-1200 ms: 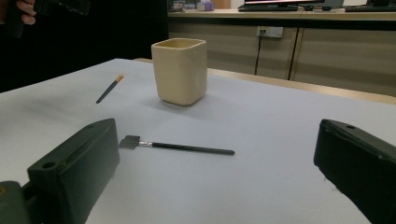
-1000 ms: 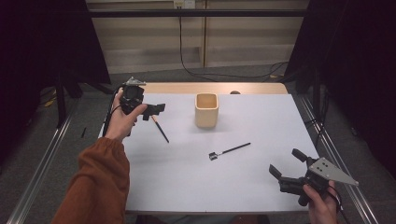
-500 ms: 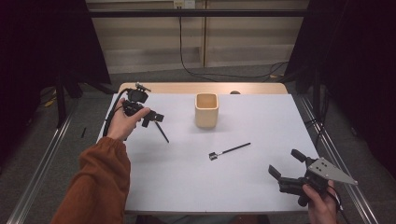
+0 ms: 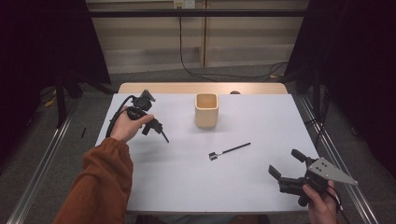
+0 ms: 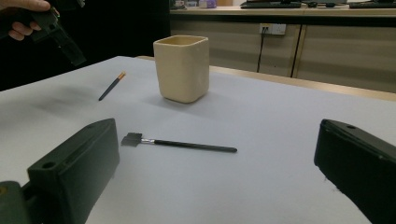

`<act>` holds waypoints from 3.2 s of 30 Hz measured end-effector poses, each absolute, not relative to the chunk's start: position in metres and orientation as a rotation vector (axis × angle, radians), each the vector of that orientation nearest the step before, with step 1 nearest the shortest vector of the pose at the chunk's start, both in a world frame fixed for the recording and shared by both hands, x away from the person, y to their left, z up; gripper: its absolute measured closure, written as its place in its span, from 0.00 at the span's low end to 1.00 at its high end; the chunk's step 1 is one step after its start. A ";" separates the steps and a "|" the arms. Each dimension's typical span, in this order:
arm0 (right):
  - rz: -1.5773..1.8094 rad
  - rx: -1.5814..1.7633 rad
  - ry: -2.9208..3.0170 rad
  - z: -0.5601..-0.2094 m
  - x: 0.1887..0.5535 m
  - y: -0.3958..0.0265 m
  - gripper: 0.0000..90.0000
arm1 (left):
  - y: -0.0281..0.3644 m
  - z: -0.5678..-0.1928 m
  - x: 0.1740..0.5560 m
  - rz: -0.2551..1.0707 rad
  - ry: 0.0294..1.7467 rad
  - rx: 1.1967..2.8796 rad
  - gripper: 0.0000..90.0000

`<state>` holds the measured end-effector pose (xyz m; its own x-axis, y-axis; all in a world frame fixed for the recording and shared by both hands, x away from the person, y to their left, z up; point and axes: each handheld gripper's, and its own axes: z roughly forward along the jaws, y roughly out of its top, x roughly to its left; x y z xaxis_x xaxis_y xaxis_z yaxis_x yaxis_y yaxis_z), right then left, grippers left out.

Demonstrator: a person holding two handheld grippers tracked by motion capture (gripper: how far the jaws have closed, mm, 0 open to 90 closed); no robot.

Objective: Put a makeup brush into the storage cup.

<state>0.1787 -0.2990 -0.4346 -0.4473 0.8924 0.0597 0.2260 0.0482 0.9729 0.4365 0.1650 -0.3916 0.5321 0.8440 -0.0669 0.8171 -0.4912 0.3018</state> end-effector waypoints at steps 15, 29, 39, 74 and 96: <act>1.432 1.130 1.737 -0.435 0.179 -0.298 0.00 | 0.161 -0.407 0.448 0.112 1.453 2.480 0.05; 1.432 1.130 1.735 -0.435 0.179 -0.298 0.00 | 0.151 -0.418 0.468 0.053 1.634 2.400 0.16; 1.430 1.123 1.741 -0.436 0.179 -0.298 0.00 | 0.147 -0.425 0.481 0.033 1.722 2.414 0.28; 1.434 1.119 1.756 -0.437 0.180 -0.298 0.00 | 0.119 -0.446 0.483 0.060 1.901 2.369 0.68; 1.433 1.122 1.775 -0.438 0.180 -0.297 0.00 | 0.121 -0.447 0.488 0.066 1.882 2.454 0.94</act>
<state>0.1801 -0.2971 -0.4385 -0.4700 0.8806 0.0601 0.2447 0.0645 0.9674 0.4877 0.1207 -0.4472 0.2591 0.9658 0.0048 0.9638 -0.2588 0.0639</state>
